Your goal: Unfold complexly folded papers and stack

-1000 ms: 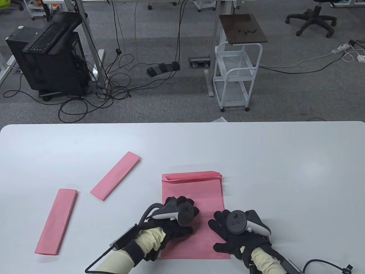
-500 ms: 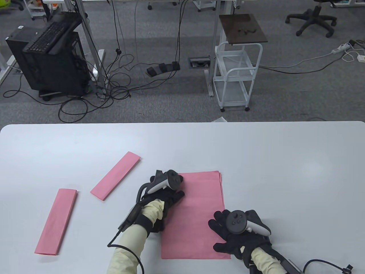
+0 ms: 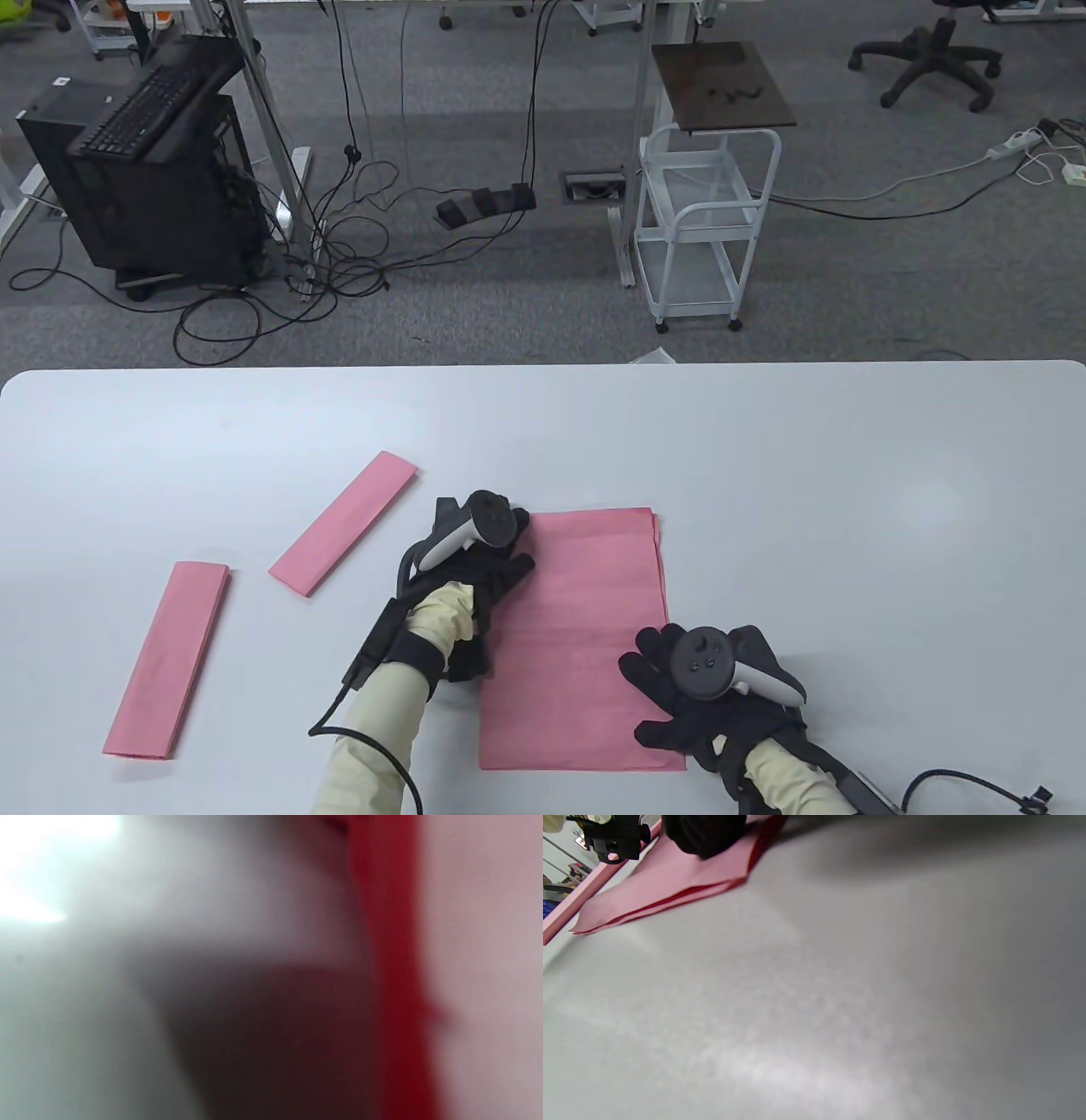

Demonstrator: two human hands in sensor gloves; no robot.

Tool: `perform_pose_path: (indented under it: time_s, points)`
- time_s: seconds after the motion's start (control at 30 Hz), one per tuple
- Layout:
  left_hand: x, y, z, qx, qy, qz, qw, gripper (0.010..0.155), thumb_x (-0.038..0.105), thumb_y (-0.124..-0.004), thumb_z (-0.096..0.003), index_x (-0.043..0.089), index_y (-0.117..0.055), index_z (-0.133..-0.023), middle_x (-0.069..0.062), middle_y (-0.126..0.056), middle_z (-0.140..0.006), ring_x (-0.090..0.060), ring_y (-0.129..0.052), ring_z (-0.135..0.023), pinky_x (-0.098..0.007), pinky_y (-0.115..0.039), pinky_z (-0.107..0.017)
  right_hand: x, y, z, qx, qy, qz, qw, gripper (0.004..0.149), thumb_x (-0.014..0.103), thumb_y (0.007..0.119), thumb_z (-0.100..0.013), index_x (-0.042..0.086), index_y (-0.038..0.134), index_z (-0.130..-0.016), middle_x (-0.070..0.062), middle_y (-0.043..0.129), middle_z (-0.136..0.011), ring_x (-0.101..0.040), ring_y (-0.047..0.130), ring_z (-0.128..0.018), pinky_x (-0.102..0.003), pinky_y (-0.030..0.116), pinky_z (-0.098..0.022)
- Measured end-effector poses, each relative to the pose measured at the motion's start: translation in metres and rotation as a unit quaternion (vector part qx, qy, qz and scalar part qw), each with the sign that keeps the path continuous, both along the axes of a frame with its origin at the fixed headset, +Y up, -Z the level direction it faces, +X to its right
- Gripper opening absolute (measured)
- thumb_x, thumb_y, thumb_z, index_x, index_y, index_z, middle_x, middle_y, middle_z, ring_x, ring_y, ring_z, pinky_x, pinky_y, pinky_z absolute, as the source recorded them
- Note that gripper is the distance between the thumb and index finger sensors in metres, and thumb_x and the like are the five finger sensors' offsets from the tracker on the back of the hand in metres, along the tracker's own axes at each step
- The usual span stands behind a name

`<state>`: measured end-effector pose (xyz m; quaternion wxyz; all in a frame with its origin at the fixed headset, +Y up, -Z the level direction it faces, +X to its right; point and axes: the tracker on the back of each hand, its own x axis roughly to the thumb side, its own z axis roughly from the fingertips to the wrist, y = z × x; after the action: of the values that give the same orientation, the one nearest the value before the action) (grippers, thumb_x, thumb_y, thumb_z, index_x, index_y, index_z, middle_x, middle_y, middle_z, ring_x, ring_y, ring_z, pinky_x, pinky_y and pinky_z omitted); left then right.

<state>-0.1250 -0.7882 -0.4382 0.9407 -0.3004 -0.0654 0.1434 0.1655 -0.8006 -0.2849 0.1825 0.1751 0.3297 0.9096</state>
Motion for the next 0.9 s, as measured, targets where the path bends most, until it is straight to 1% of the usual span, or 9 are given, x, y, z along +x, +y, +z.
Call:
perform_pose_path:
  time_s: [0.13,0.2,0.37,0.47,0.5,0.57,0.6,0.73,0.9]
  points:
    - [-0.019,0.025,0.004,0.036,0.008,0.011,0.999,0.07,0.057,-0.051,-0.0551,0.047,0.0,-0.102,0.02,0.022,-0.105,-0.013,0.022,-0.103,-0.051,0.013,-0.071,0.002,0.014,0.0,0.042,-0.014,-0.043,0.998,0.069,0.054,0.061,-0.05,0.042,0.024,-0.107,0.019,-0.002,-0.114,-0.007,-0.017,-0.099,-0.047,-0.016,-0.065]
    - [-0.034,0.038,0.006,0.057,0.033,0.013,0.998,0.071,0.057,-0.052,-0.0553,0.047,0.001,-0.102,0.02,0.022,-0.106,-0.014,0.022,-0.104,-0.051,0.013,-0.071,0.003,0.025,0.0,0.057,-0.024,-0.056,0.996,0.07,0.054,0.062,-0.05,0.042,0.024,-0.107,0.019,-0.002,-0.114,-0.007,-0.018,-0.099,-0.047,-0.016,-0.065]
    - [-0.074,0.053,0.01,0.078,0.09,-0.028,0.992,0.076,0.056,-0.057,-0.055,0.046,0.002,-0.102,0.017,0.02,-0.108,-0.017,0.019,-0.105,-0.053,0.01,-0.071,0.006,0.05,0.006,0.095,-0.041,-0.066,0.992,0.069,0.053,0.063,-0.05,0.042,0.025,-0.107,0.018,-0.001,-0.114,-0.007,-0.017,-0.099,-0.048,-0.015,-0.065]
    - [-0.099,0.054,0.015,0.08,0.121,-0.057,0.988,0.08,0.055,-0.062,-0.0542,0.045,0.002,-0.102,0.014,0.018,-0.109,-0.019,0.016,-0.106,-0.054,0.008,-0.072,0.008,0.058,0.012,0.107,-0.056,-0.065,0.991,0.069,0.052,0.063,-0.051,0.042,0.025,-0.107,0.018,-0.001,-0.114,-0.007,-0.017,-0.099,-0.048,-0.015,-0.065]
    - [-0.107,0.053,0.017,0.087,0.134,-0.068,0.985,0.082,0.055,-0.064,-0.0536,0.044,0.001,-0.103,0.013,0.015,-0.111,-0.02,0.014,-0.108,-0.055,0.006,-0.073,0.009,0.059,0.015,0.111,-0.062,-0.064,0.99,0.069,0.052,0.063,-0.051,0.042,0.025,-0.107,0.017,0.003,-0.114,-0.007,-0.016,-0.099,-0.048,-0.015,-0.065]
    - [-0.12,0.05,0.02,0.104,0.155,-0.091,0.978,0.084,0.054,-0.068,-0.0525,0.042,-0.003,-0.104,0.011,0.009,-0.113,-0.023,0.007,-0.11,-0.056,0.002,-0.074,0.009,0.06,0.019,0.116,-0.071,-0.065,0.989,0.069,0.052,0.064,-0.051,0.042,0.025,-0.107,0.017,0.003,-0.114,-0.008,-0.016,-0.099,-0.048,-0.015,-0.065]
    - [-0.125,0.049,0.021,0.104,0.16,-0.1,0.976,0.086,0.054,-0.069,-0.0522,0.041,-0.001,-0.104,0.01,0.007,-0.114,-0.023,0.004,-0.111,-0.057,0.0,-0.075,0.009,0.059,0.02,0.117,-0.074,-0.065,0.988,0.069,0.052,0.064,-0.051,0.042,0.025,-0.107,0.017,0.003,-0.114,-0.008,-0.016,-0.099,-0.048,-0.015,-0.065]
    - [-0.143,0.039,0.024,0.084,0.189,-0.121,0.971,0.088,0.052,-0.071,-0.0516,0.041,0.0,-0.103,0.009,0.004,-0.115,-0.025,-0.002,-0.112,-0.057,-0.004,-0.076,0.006,0.054,0.022,0.127,-0.081,-0.056,0.987,0.069,0.051,0.064,-0.05,0.042,0.026,-0.107,0.017,0.003,-0.114,-0.008,-0.016,-0.099,-0.048,-0.014,-0.065]
    - [-0.156,0.026,0.025,0.061,0.206,-0.162,0.963,0.084,0.049,-0.07,-0.0529,0.037,-0.004,-0.104,0.004,-0.001,-0.117,-0.028,-0.007,-0.112,-0.058,-0.007,-0.076,0.007,0.054,0.022,0.128,-0.081,-0.054,0.987,0.069,0.051,0.064,-0.051,0.042,0.025,-0.107,0.017,0.003,-0.114,-0.008,-0.016,-0.099,-0.048,-0.014,-0.065]
